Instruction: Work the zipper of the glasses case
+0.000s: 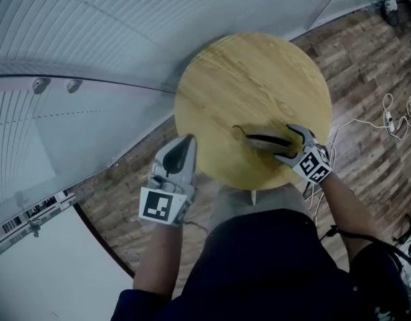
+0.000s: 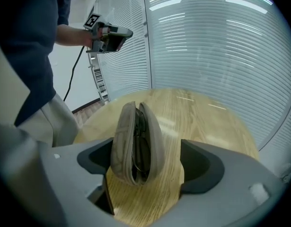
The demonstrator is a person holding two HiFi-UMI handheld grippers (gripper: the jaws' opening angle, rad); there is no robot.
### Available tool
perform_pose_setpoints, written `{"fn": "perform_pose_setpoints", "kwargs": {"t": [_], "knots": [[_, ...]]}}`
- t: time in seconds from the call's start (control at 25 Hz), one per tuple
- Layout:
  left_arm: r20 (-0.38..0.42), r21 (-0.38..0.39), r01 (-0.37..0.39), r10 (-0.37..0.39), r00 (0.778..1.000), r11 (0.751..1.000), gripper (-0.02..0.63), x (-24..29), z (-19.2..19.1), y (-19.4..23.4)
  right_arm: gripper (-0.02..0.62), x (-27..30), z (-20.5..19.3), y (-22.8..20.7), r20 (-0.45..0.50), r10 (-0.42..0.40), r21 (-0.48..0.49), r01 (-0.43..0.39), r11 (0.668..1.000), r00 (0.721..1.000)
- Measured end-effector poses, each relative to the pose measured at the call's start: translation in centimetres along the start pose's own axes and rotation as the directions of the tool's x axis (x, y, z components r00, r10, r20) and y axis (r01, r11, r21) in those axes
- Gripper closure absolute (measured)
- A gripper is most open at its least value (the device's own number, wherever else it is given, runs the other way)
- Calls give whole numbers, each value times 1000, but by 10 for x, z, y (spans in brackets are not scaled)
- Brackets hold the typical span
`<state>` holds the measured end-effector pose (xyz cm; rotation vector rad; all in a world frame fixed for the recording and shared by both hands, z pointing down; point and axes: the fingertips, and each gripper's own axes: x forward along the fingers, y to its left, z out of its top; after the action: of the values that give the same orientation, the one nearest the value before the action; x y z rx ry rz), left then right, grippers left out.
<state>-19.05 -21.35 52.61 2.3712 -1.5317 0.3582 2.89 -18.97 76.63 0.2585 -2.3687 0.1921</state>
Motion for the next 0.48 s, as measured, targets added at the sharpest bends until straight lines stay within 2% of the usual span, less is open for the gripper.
{"fn": "perform_pose_setpoints", "kwargs": {"t": [0.16,0.4,0.44,0.48], "knots": [[-1,13,4,-4,1000,1000,606,30,-9,7,166,15,-2,3,-37,43,-30,-44,999,998],[-12,3,48,-48,999,999,606,53,-16,-5,167,34,-7,2,-62,33,-40,-36,999,998],[-19,-4,50,-50,999,999,606,54,-18,-6,176,36,-9,3,-68,38,-38,-40,998,997],[-25,-11,48,-49,998,999,606,55,-20,-5,216,39,-11,3,-72,39,-36,-42,998,997]]}}
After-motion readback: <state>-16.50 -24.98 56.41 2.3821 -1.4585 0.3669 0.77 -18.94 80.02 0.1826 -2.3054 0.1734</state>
